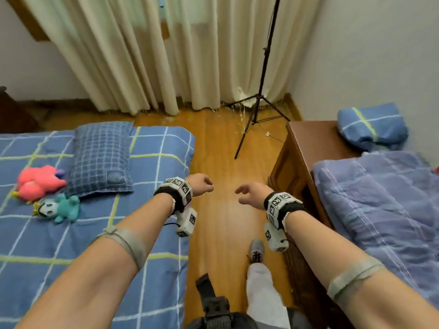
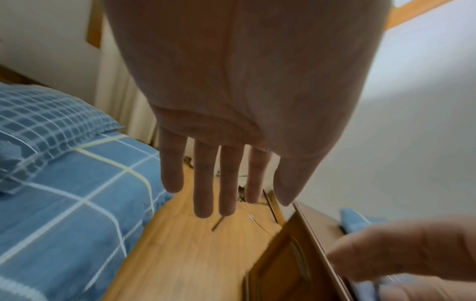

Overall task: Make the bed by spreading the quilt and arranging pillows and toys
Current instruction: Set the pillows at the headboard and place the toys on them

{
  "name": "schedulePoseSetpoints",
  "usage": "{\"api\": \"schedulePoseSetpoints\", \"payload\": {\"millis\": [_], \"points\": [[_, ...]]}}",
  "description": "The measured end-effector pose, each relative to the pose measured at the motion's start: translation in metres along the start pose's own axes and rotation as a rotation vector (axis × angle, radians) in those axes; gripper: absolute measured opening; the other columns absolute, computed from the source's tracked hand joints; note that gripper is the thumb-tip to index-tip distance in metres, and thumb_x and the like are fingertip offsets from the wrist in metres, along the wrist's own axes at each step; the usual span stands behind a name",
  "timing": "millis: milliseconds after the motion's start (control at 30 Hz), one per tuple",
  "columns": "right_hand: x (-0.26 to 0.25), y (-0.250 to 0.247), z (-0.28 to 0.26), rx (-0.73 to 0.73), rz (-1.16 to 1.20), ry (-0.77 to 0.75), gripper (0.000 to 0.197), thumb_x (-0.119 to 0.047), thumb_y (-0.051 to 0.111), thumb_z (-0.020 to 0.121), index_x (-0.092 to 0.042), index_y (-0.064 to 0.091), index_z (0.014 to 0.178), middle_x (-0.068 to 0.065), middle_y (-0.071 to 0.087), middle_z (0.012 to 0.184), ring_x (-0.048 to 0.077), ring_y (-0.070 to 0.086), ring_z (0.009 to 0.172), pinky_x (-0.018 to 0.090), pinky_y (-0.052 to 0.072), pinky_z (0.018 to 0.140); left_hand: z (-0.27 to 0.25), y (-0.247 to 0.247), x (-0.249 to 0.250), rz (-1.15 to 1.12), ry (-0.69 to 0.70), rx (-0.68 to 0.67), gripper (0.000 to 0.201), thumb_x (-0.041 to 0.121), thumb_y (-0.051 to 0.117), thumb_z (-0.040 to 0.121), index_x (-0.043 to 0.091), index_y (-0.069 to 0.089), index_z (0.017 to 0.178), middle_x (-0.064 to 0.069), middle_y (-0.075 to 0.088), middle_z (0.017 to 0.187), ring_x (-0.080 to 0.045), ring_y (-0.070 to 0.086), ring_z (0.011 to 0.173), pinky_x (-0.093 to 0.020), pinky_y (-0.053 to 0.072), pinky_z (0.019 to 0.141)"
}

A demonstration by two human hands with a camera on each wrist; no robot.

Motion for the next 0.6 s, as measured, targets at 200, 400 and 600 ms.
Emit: {"api": "schedulePoseSetpoints", "payload": {"millis": [200, 400, 600], "points": [[-0.033, -0.122, 0.203, -0.081, -0.100, -0.173, 0.043, -0.035, 0.062, 0.093, -0.024, 0.057, 0.134, 0.002, 0.063, 0.130, 0.021, 0.062, 0.113, 0.031, 0.050, 0.093, 0.123, -0.112, -0.081, -0.217, -0.289, 0.174, 0.029, 0.030, 0.059, 0.092, 0.016, 0.068, 0.115, -0.007, 0.069, 0.117, -0.027, 0.066, 0.100, -0.034, 0.052, 0.086], [-0.142, -0.231, 0.375, -0.151, -0.258, -0.404, 0.044, -0.034, 0.059, 0.096, -0.024, 0.054, 0.138, 0.001, 0.062, 0.129, 0.022, 0.061, 0.112, 0.031, 0.050, 0.089, 0.202, -0.203, -0.152, -0.409, -0.509, 0.268, 0.031, 0.037, 0.057, 0.093, 0.020, 0.063, 0.118, -0.005, 0.063, 0.125, -0.026, 0.064, 0.101, -0.039, 0.054, 0.089], [-0.210, -0.288, 0.554, -0.269, -0.493, -0.568, 0.044, -0.035, 0.057, 0.097, -0.026, 0.050, 0.140, 0.001, 0.056, 0.136, 0.023, 0.058, 0.118, 0.037, 0.049, 0.097, 0.330, -0.294, -0.214, -0.462, -0.539, 0.333, 0.034, 0.040, 0.052, 0.094, 0.023, 0.060, 0.123, -0.001, 0.065, 0.119, -0.024, 0.066, 0.102, -0.040, 0.055, 0.087]]}}
Point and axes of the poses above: each hand's wrist, its own z-axis towards the middle knuckle, its own y-axis out of the palm, x = y × z, the point moved 4 cm from there along z, towards the middle knuckle
